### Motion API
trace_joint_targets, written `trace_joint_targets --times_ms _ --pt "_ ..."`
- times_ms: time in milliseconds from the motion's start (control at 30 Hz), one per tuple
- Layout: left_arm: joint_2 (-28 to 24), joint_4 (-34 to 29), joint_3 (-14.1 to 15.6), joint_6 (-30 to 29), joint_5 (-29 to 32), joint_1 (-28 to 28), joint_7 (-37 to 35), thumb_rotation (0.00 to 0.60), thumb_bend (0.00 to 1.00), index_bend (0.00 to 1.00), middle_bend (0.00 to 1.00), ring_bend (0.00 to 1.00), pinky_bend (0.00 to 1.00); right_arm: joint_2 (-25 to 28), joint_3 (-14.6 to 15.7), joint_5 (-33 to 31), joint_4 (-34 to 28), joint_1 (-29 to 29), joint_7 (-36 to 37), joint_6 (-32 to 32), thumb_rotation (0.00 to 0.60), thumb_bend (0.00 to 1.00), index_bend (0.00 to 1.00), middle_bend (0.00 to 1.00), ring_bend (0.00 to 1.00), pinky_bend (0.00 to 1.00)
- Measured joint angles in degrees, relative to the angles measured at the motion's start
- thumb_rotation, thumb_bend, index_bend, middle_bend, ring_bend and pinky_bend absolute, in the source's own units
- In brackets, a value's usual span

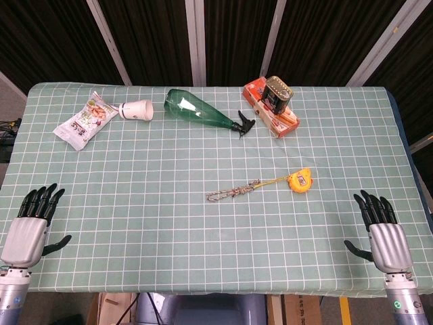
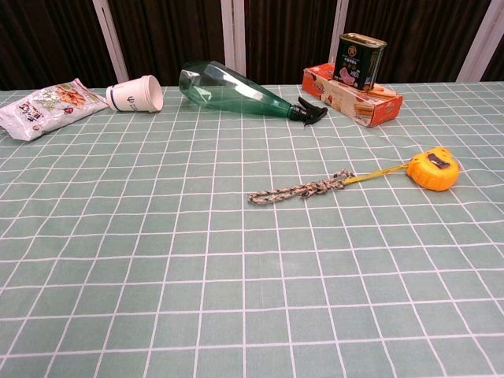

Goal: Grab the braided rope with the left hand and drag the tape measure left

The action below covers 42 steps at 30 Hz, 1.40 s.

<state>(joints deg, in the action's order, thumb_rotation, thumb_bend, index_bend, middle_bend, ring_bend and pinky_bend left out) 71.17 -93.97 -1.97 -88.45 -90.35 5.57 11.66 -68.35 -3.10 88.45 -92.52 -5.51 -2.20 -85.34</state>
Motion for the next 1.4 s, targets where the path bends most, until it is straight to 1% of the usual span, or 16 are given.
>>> trace_joint_targets --times_ms 533,1000,1167,1233,1400 --pt "-0.50 -0.38 0.25 0.35 0.36 -0.20 0.16 0.600 0.00 0.00 0.00 0.00 0.00 -0.05 0.11 -0.12 -0.38 -0.06 0.00 0.37 0.600 0.18 0.00 0.00 0.00 0.00" --pt "-1.27 -0.93 -0.01 1.30 -0.17 0.76 1.02 0.600 0.00 0.00 0.00 0.00 0.00 -0.12 -0.87 -1.96 -0.49 0.20 0.54 0.01 0.600 0.18 0.00 0.00 0.00 0.00" --pt "-2.33 -1.62 -0.33 2.95 -0.71 2.22 1.16 0.600 0.01 0.00 0.00 0.00 0.00 -0.15 -1.27 -3.15 -0.87 0.23 0.81 0.38 0.600 0.18 0.00 0.00 0.00 0.00" --pt "-2.75 -1.81 -0.61 3.81 -0.95 3.03 1.57 0.600 0.03 0.00 0.00 0.00 0.00 -0.18 -1.43 -3.64 -1.05 0.18 0.91 0.71 0.600 0.18 0.00 0.00 0.00 0.00" --pt "-3.84 -3.25 -2.07 8.12 -0.56 6.31 2.80 0.600 0.05 0.00 0.00 0.00 0.00 -0.18 -1.66 -4.30 -1.25 0.11 1.21 1.08 0.600 0.18 0.00 0.00 0.00 0.00"
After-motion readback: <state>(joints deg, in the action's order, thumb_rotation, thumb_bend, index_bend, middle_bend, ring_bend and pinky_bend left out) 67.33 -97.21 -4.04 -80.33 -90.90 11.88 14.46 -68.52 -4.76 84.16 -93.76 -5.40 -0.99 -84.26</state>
